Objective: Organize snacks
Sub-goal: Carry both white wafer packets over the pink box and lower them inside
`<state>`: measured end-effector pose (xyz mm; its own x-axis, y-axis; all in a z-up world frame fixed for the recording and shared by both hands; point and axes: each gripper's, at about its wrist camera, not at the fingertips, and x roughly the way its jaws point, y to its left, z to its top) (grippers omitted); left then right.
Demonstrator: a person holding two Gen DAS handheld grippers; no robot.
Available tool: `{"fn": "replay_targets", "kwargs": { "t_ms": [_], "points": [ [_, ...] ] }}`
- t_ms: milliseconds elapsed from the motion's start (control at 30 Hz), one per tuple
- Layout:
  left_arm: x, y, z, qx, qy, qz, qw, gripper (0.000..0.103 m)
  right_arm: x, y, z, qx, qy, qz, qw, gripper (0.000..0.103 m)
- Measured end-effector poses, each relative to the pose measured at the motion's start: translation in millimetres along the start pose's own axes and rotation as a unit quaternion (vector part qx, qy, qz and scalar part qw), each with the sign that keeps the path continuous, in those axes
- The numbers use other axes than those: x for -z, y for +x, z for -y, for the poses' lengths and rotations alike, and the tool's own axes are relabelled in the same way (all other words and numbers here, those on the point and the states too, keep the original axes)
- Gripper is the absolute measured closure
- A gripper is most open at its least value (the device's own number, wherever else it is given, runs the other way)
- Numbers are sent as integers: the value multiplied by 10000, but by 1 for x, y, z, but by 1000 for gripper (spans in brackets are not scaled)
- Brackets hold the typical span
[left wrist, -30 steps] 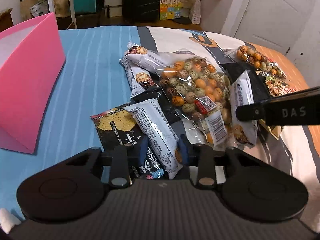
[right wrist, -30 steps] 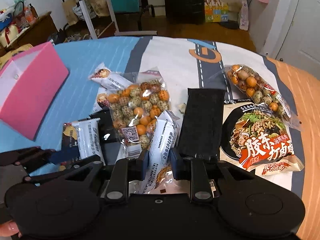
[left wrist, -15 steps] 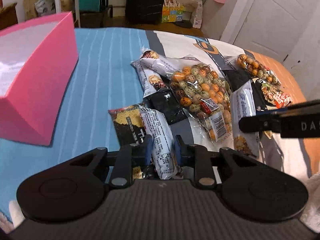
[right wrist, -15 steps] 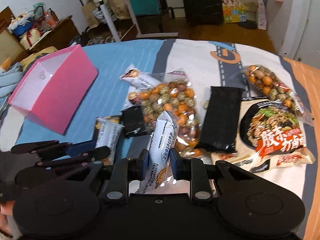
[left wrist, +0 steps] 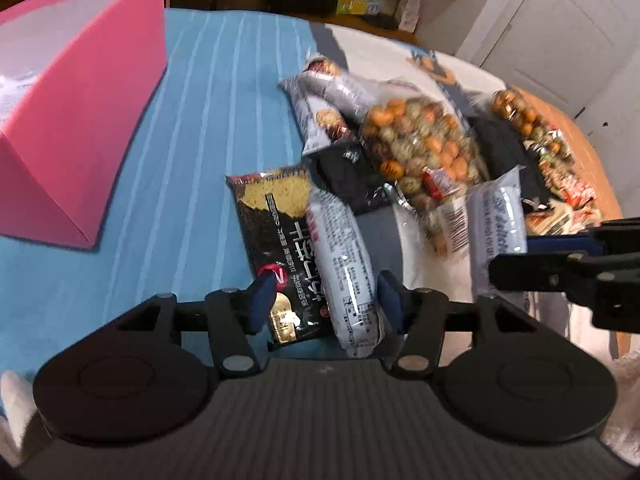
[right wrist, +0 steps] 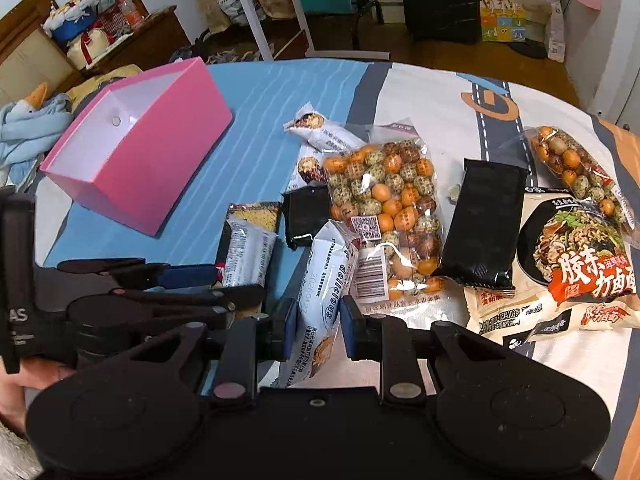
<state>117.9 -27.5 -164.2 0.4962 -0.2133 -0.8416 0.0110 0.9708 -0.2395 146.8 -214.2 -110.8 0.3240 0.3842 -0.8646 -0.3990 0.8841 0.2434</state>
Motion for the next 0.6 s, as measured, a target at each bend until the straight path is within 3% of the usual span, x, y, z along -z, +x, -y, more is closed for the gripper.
{"fn": "replay_targets", "kwargs": {
  "t_ms": [133, 233, 600],
  "points": [
    [2, 0, 9, -159, 337, 73, 9993, 55, 0, 3, 0, 20, -29, -42, 10000, 75],
    [4, -1, 14, -188, 500, 70, 9985, 77, 1, 3, -1, 43, -65, -56, 10000, 75],
    [8, -13, 16, -226, 565, 10, 9981, 79, 1, 9, 5, 11, 62, -205, 9998, 75]
  ]
}}
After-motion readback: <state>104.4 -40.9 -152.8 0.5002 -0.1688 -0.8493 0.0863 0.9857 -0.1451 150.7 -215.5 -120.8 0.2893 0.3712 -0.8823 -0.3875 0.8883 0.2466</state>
